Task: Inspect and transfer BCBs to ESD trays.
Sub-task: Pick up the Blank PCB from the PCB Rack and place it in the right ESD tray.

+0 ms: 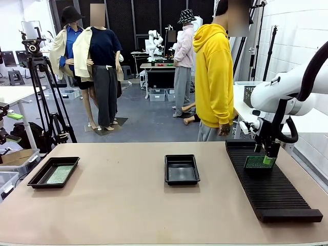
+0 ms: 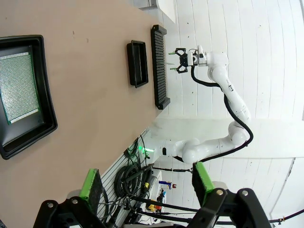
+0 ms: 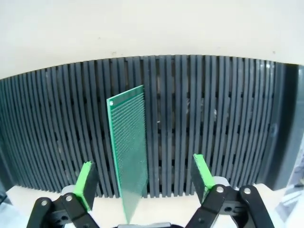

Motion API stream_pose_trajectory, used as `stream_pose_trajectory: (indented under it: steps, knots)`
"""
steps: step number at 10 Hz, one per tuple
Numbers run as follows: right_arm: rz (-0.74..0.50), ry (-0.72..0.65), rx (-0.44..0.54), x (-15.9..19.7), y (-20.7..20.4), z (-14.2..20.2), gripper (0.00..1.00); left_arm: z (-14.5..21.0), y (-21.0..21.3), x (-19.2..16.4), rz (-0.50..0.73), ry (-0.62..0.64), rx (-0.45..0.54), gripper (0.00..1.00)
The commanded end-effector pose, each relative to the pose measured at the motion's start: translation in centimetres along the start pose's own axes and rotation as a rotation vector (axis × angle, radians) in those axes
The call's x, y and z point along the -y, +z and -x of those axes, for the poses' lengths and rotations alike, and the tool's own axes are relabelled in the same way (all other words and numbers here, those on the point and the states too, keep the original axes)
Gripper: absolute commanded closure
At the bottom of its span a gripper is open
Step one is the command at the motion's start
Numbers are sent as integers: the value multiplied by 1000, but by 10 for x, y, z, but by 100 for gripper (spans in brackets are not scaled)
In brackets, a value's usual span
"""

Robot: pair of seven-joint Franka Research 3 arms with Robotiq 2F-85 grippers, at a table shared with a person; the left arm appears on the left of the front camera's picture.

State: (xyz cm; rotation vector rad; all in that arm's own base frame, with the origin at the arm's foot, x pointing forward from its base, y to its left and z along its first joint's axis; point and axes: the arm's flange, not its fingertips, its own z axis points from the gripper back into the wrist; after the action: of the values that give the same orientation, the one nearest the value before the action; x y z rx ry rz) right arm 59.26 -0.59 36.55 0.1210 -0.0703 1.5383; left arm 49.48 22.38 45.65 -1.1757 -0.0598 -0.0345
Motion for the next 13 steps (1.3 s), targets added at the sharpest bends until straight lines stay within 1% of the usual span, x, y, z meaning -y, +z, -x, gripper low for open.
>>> stream_pose_trajectory:
  steps: [1,2,3,9,13]
  knots:
    - [27,-30,-6,0,-7,-3,7,2,1,1,-12,1,-7,0]
    - [25,-31,-10,0,-5,-5,10,2,1,1,-12,1,-7,0]
    - [25,-33,-16,0,-6,-5,16,2,1,1,-12,1,-7,0]
    - [39,-41,-41,1,-4,-5,59,2,1,1,-12,1,-7,0]
    - [38,-45,-48,2,-2,-5,83,2,1,1,-12,1,-7,0]
